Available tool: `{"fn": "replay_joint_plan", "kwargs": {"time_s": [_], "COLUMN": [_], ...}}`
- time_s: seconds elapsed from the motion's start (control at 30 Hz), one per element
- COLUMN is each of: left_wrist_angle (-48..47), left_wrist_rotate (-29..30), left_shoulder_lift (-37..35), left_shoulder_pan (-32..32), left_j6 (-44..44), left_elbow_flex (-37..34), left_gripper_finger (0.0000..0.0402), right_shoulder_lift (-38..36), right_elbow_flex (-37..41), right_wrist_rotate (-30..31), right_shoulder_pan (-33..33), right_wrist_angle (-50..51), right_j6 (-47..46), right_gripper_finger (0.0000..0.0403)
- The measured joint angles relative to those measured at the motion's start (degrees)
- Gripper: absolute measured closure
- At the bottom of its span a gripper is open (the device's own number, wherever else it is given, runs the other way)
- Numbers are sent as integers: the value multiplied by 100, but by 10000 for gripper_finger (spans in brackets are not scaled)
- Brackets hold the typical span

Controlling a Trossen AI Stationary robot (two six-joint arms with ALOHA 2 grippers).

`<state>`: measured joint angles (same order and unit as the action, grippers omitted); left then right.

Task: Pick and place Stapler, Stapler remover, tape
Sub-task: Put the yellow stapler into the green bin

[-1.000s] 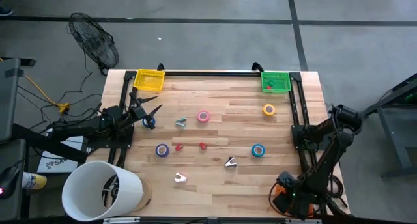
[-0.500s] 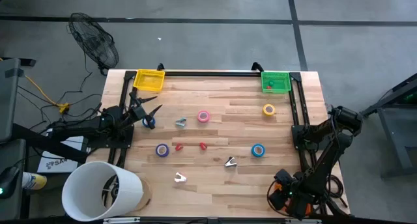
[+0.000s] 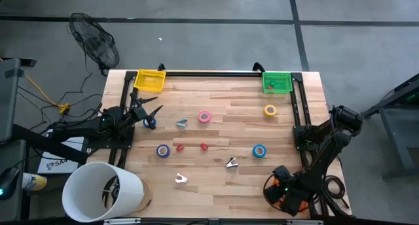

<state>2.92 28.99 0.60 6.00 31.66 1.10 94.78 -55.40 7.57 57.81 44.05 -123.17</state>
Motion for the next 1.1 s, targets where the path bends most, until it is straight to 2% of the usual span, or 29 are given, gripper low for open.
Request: {"fn": "replay_joint_plan", "kwargs": {"time_s": [0.17, 0.3, 0.83, 0.93, 1.1], "left_wrist_angle": [2, 1, 1, 0, 1], "left_wrist_rotate": [0, 0, 0, 0, 0], "left_shoulder_lift": [0, 1, 0, 0, 1], "left_shoulder_pan": [-2, -1, -1, -2, -1], "left_j6": [0, 0, 0, 0, 0], "left_elbow_flex": [-2, -2, 0, -2, -1], "left_gripper_finger": [208, 208, 208, 208, 208], "right_shoulder_lift": [0, 0, 0, 0, 0], "right_elbow_flex": [0, 0, 0, 0, 0], "right_wrist_rotate": [-203, -232, -661, -641, -396], "right_shoulder_pan": [-144, -162, -152, -152, -152], "right_wrist_angle": [1, -15, -109, -170, -170], "right_j6": [4, 7, -238, -125, -127], "right_gripper_finger": [217, 237, 397, 390, 347]}}
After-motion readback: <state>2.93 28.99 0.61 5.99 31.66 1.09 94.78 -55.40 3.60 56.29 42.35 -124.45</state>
